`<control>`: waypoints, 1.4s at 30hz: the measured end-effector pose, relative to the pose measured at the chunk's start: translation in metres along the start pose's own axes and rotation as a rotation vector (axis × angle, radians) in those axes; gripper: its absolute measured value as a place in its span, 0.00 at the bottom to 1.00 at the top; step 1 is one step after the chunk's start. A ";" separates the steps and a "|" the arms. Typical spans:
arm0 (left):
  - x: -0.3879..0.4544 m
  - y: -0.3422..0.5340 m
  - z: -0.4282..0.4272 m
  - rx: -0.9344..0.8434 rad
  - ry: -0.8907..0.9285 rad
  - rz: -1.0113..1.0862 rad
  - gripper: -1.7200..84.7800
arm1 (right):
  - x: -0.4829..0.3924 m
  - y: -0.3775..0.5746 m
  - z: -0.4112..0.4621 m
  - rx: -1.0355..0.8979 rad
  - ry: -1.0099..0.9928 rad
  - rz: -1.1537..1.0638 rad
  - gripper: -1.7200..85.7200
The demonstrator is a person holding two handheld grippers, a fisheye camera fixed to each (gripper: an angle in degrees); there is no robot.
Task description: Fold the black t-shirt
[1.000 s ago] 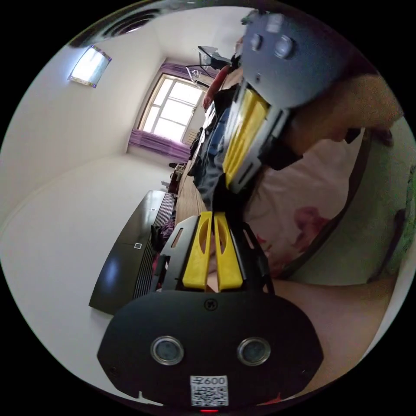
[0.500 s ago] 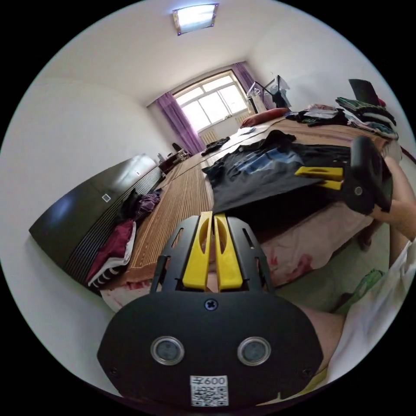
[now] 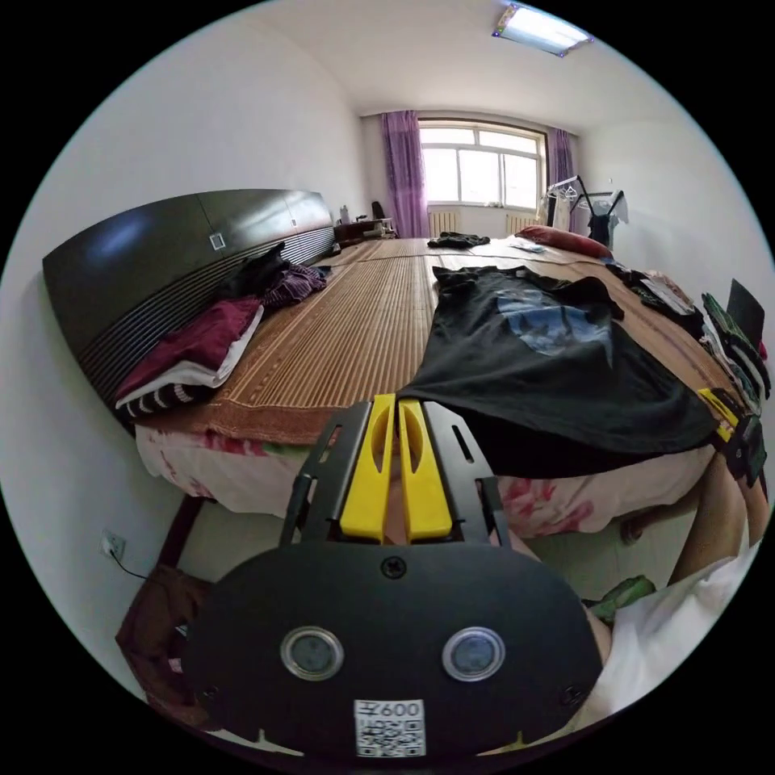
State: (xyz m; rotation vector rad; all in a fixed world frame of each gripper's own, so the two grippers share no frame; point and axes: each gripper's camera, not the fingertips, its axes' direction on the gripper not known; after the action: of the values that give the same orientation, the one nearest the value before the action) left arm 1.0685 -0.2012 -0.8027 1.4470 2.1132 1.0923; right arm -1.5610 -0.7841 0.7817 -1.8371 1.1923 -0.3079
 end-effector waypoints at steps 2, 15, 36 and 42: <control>0.022 0.024 -0.015 -0.021 -0.019 0.027 0.03 | -0.021 -0.003 -0.012 -0.008 0.072 -0.104 0.02; 0.045 0.242 -0.079 -0.098 -0.033 0.061 0.03 | -0.029 0.007 -0.101 0.039 0.067 -0.105 0.01; -0.204 0.626 -0.036 -0.098 0.130 0.255 0.03 | 0.023 -0.024 -0.282 0.069 -0.124 -0.164 0.01; -0.326 0.722 -0.083 -0.132 0.360 0.438 0.03 | 0.182 0.039 -0.408 0.176 -0.195 -0.032 0.01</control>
State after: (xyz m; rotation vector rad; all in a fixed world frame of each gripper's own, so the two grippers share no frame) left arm 1.6014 -0.3991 -0.2440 1.8085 1.9357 1.7341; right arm -1.7449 -1.1626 0.9375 -1.6926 0.9714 -0.2376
